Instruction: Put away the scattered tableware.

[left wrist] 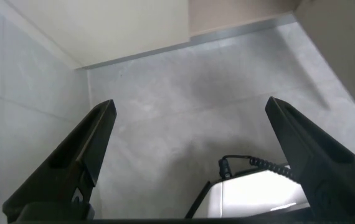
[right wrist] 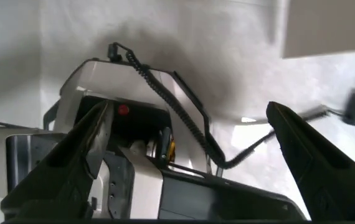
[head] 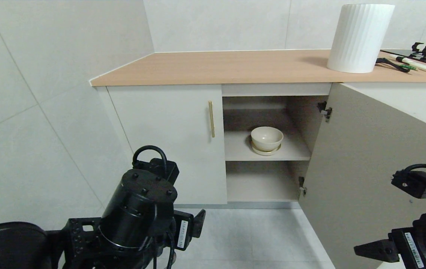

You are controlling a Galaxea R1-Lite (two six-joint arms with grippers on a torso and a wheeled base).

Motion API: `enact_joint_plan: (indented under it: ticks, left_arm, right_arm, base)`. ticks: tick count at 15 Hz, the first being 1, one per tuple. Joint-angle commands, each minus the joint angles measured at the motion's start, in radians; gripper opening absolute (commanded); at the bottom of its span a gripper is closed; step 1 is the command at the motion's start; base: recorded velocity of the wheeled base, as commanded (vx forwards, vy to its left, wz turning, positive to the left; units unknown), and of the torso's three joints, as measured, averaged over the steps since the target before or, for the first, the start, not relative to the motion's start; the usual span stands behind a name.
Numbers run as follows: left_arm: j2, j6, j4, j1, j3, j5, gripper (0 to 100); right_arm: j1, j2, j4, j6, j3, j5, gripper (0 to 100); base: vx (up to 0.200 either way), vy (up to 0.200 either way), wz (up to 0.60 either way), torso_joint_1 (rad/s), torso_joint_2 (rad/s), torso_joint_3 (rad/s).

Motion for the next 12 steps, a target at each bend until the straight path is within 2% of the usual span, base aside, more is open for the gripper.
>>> enact_joint_plan:
  ticks: [1,4,8,12]
  left_arm:
    - [0.002,0.0,-0.001,0.0,-0.001,0.0,100]
    - [0.001,0.0,-0.001,-0.001,0.001,0.0,100]
    - [-0.004,0.0,-0.001,0.0,0.001,0.0,100]
    - [-0.005,0.0,-0.001,0.0,0.001,0.0,100]
  right_arm:
    - [0.0,-0.001,0.032,0.0,-0.01,-0.005,100]
    - [-0.02,-0.006,0.232,0.001,-0.094,-0.048,100]
    - [-0.145,-0.019,0.411,-0.003,-0.191,-0.168,100]
    - [-0.276,-0.026,0.431,-0.016,-0.238,-0.242,100]
  base:
    - [0.0,0.0,0.0,0.0,0.0,0.0]
    - [0.0,0.0,0.0,0.0,0.0,0.0]
    - [0.0,0.0,0.0,0.0,0.0,0.0]
    - [0.0,0.0,0.0,0.0,0.0,0.0]
